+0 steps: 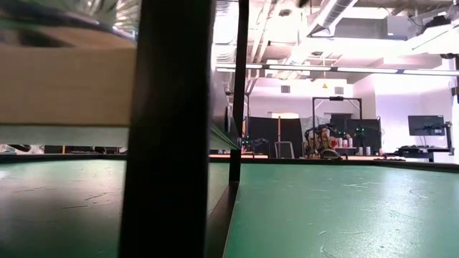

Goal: Place canned beverage on shelf
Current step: Put the red soda can on the shelf aligned with the other red soda can

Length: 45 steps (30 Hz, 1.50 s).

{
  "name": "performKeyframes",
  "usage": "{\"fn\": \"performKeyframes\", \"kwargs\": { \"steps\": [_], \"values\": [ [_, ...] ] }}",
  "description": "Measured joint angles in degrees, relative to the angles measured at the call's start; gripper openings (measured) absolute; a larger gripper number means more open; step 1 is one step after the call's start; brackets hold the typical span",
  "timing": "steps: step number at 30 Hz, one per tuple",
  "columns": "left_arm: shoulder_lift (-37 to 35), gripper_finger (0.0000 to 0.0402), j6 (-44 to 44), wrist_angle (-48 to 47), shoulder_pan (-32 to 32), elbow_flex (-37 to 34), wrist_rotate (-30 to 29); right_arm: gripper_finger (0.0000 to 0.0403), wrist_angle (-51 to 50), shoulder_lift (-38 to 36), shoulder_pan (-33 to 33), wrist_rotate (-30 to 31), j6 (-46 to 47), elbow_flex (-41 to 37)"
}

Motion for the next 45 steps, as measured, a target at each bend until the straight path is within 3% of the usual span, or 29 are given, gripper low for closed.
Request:
{"fn": "performKeyframes", "kwargs": {
  "steps": [5, 10, 13, 17, 22, 26, 32, 39, 45],
  "values": [
    [4.97, 0.0200, -2.19, 0.83, 1.80, 0.01, 2.52, 0.0340, 7.24, -15.25, -0.43, 2.95, 3.40, -19.35],
    [9.48, 0.0284, -2.19, 1.98, 3.17, 0.02, 7.73, 0.0340, 27.11, -32.24, -1.11, 4.17, 10.15, -41.38],
    [11.33, 0.0322, 0.35, 5.67, 4.14, 0.02, 12.05, 0.0340, 38.94, -40.47, -0.98, 4.74, 15.99, -52.21],
    [13.54, 0.0356, 1.84, 6.15, 4.47, 0.02, 14.73, 0.0340, 46.67, -47.63, -0.07, 5.40, 17.58, -61.52],
    [16.55, 0.0366, -0.45, 6.35, 4.04, 0.02, 14.43, 0.0340, 48.47, -52.62, -0.94, 6.69, 15.13, -67.06],
    [19.87, 0.0366, -2.69, 6.72, 3.22, 0.02, 9.86, 0.0340, 48.64, -54.32, -2.05, 6.49, 8.54, -68.66],
    [24.48, 0.0366, -4.44, 7.33, 1.96, 0.02, 8.87, 0.0340, 47.58, -56.05, -3.75, -1.59, -0.36, -68.74],
    [25.24, 0.0366, -7.01, 6.28, 0.36, 0.04, 9.00, 0.0340, 47.19, -57.64, -3.76, -5.32, -1.58, -68.74],
    [24.99, 0.0366, -1.33, -0.96, -0.94, 0.04, 7.10, 0.0340, 48.17, -57.86, -3.76, -5.31, 0.49, -68.74]
  ]
}}
